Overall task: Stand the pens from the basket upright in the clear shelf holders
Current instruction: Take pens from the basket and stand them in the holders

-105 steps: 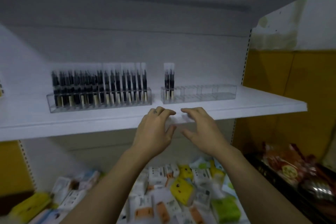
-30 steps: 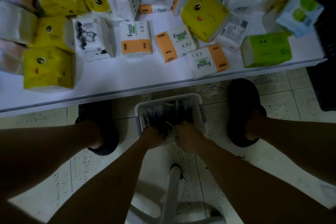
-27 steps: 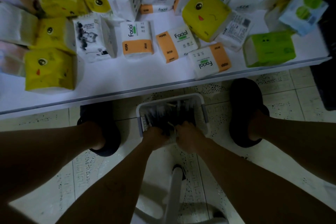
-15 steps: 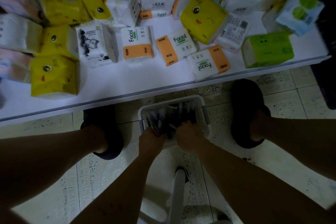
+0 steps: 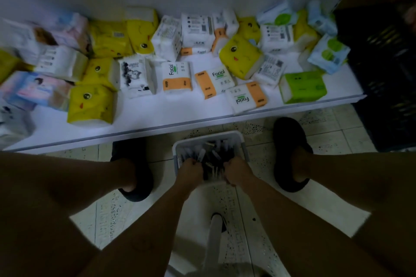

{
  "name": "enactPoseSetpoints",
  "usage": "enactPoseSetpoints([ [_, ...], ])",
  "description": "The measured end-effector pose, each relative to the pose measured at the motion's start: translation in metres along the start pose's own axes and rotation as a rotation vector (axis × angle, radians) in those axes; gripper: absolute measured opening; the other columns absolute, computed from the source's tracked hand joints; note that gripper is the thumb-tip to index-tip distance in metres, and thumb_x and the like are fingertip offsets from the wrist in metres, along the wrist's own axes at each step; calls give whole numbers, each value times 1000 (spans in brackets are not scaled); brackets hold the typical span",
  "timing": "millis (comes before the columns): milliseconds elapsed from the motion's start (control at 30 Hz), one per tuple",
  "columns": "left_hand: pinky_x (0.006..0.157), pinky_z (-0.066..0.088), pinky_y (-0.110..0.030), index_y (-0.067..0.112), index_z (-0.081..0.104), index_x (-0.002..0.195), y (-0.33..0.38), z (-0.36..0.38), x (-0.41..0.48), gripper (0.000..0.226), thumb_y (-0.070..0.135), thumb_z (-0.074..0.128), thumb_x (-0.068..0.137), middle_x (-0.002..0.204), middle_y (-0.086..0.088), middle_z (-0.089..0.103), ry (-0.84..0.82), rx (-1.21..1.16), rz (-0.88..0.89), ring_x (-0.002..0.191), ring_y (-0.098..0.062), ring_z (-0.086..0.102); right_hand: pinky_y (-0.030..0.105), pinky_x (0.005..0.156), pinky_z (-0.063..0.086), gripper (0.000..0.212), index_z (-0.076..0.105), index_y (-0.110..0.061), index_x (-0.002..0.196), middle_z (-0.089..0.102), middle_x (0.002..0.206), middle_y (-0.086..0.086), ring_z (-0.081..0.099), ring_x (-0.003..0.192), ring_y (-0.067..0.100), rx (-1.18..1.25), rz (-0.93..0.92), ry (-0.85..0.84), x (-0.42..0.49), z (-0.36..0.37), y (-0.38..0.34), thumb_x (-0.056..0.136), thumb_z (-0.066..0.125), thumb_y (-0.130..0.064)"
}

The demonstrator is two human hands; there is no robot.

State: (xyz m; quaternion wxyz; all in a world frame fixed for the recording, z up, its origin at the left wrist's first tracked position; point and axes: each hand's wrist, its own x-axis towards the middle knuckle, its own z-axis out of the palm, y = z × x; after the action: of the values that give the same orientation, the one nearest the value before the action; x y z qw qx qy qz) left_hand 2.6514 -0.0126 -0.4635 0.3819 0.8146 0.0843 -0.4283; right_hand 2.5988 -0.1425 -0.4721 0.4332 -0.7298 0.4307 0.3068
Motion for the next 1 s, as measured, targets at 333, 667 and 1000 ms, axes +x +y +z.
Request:
enactPoseSetpoints([
  [333, 57, 44, -31, 1, 57, 112, 34, -21, -41, 23, 7, 38, 99, 89, -19, 64, 96, 26, 286, 69, -25, 57, 29, 55, 52, 26, 55, -2, 114, 64, 92, 16, 62, 63, 19, 174, -242, 39, -62, -31, -24, 91, 45, 7],
  [667, 55, 44, -29, 22, 52, 104, 95, -57, -105, 20, 38, 41, 101, 68, -4, 64, 227, -166, 646, 54, -19, 56, 19, 45, 47, 39, 56, -10, 77, 57, 64, 6, 56, 55, 17, 264, -539, 343, -133, -66, -53, 99, 46, -40],
  [1000, 64, 59, -35, 9, 49, 104, 186, -84, -164, 17, 25, 45, 101, 99, -10, 61, 113, -300, 838, 80, -23, 71, 39, 66, 53, 18, 56, -14, 83, 59, 87, 10, 61, 75, 23, 461, -808, 445, -193, -126, -104, 99, 50, -16],
])
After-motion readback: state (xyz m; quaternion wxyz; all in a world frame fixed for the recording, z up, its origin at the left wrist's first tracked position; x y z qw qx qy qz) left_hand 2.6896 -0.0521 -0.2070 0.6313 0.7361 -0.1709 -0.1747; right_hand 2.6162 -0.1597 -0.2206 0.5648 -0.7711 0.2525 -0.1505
